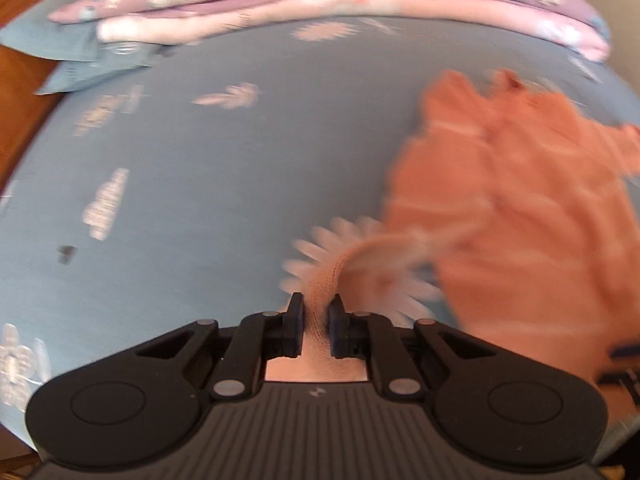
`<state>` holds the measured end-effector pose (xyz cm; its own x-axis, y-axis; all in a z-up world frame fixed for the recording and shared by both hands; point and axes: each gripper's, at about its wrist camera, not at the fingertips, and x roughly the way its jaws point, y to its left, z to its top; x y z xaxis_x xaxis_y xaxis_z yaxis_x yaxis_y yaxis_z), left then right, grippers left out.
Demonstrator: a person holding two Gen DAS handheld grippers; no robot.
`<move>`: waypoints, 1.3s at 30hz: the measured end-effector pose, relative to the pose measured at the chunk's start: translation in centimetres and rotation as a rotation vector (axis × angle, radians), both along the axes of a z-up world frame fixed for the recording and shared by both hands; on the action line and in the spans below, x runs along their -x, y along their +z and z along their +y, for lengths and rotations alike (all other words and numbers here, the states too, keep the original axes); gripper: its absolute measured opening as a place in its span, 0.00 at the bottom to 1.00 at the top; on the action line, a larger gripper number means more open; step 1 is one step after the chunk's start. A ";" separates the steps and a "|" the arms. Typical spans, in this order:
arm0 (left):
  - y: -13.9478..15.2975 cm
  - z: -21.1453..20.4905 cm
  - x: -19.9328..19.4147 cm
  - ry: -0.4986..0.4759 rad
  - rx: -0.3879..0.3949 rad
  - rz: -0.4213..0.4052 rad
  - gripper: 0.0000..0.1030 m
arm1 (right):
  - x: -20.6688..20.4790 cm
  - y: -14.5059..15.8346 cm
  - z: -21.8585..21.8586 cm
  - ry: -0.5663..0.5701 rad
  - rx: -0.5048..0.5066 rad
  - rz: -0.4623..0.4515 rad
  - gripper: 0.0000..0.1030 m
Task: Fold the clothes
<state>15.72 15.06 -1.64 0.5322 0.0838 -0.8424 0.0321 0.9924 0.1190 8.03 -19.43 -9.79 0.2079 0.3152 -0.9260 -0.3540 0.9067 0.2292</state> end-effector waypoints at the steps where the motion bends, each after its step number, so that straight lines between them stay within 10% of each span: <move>1: 0.2 1.1 -1.0 0.027 -0.011 -0.011 0.10 | 0.0 -0.2 0.1 0.004 0.001 0.004 0.43; 12: 1.0 10.2 -11.0 0.252 -0.071 -0.043 0.10 | -2.4 -1.4 0.2 -0.035 -0.015 0.030 0.44; 22: -5.5 10.6 -15.2 0.297 -0.152 0.097 0.19 | -3.8 -1.8 -0.4 -0.067 -0.039 0.035 0.47; 26: -5.0 8.7 -14.9 0.236 -0.181 0.092 0.27 | -3.4 -1.2 -0.6 -0.075 -0.041 0.011 0.47; 31: -1.7 3.9 -11.9 0.054 -0.194 -0.015 0.61 | -2.0 1.1 -2.2 -0.104 -0.057 -0.084 0.50; 39: -4.2 -8.2 1.3 -0.407 0.004 0.038 0.68 | 2.6 2.4 -6.6 -0.181 0.050 -0.184 0.54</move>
